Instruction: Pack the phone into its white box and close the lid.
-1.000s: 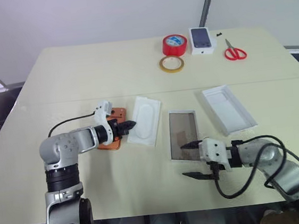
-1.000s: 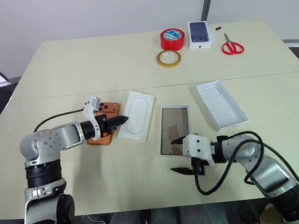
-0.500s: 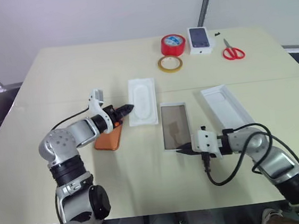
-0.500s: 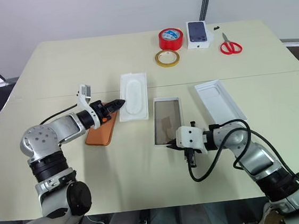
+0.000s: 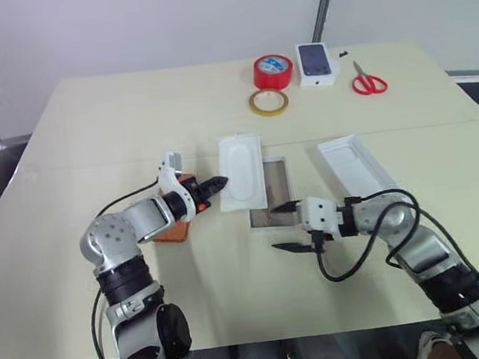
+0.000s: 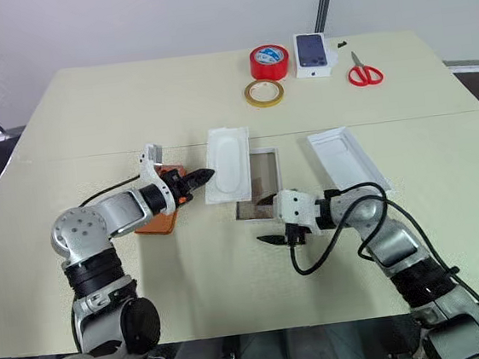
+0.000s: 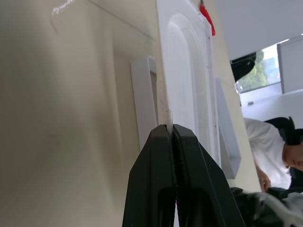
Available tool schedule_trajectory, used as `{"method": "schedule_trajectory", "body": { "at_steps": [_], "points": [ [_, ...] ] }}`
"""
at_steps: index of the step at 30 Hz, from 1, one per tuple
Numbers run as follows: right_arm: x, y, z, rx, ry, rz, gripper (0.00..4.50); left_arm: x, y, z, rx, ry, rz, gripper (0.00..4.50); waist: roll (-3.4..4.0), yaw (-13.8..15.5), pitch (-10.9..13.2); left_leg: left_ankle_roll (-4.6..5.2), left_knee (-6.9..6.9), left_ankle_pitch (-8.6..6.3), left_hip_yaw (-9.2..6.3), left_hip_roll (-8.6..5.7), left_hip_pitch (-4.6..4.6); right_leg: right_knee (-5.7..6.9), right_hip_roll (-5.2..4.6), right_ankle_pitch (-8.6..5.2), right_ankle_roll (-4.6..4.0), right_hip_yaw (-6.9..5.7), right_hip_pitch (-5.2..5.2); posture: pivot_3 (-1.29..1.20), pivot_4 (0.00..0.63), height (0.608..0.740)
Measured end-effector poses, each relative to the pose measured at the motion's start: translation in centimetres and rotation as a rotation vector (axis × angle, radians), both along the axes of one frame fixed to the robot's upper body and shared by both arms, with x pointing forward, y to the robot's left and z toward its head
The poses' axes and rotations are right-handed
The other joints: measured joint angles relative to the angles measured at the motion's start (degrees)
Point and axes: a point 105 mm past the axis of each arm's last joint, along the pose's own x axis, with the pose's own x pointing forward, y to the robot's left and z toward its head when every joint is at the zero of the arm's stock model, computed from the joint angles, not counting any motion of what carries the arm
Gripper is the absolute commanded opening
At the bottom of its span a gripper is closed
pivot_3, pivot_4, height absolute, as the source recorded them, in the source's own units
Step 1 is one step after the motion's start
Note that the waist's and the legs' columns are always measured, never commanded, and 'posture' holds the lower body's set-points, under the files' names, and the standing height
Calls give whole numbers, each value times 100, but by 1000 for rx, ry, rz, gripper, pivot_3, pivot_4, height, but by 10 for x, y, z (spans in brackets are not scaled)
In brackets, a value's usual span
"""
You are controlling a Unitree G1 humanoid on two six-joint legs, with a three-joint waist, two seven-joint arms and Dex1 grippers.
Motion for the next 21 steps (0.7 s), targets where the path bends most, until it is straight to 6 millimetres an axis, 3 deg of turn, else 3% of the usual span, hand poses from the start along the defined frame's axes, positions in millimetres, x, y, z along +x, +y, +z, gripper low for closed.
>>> {"method": "schedule_trajectory", "body": {
  "at_steps": [8, 15, 16, 17, 21],
  "points": [
    [-2, -74, 38, 29, -25, -271, 3740, 0, -23, 0, -3, -27, -46, 0, -4, 92, 2, 8, -2, -5, 1, 1, -2, -12, 0, 0, 0, 2, 3, 0, 150, 740],
    [13, -86, 46, 88, -81, -379, 3740, -3, -44, -8, 5, -5, -126, 0, -3, 93, 2, 6, -4, -2, 1, 1, -2, -10, 2, 0, -1, 2, 1, 0, 150, 740],
    [14, -85, 46, 96, -87, -383, 3771, -3, -45, -10, 4, -1, -126, 622, -3, 95, 2, 6, -3, -2, 1, 1, -2, -10, 1, 0, 0, 2, 1, 0, 150, 740],
    [14, -84, 46, 99, -89, -386, 3771, -2, -45, -10, 5, -4, -122, 814, -4, 99, 2, 6, -3, -2, 1, 1, -3, -10, 2, 0, 0, 2, 1, 0, 150, 740],
    [15, -83, 46, 110, -95, -392, 3771, 0, -44, -9, 2, -17, -113, 2781, -3, 98, 2, 6, -3, -2, 1, 1, -3, -10, 2, 0, 0, 2, 1, 0, 150, 740]
  ]
}}
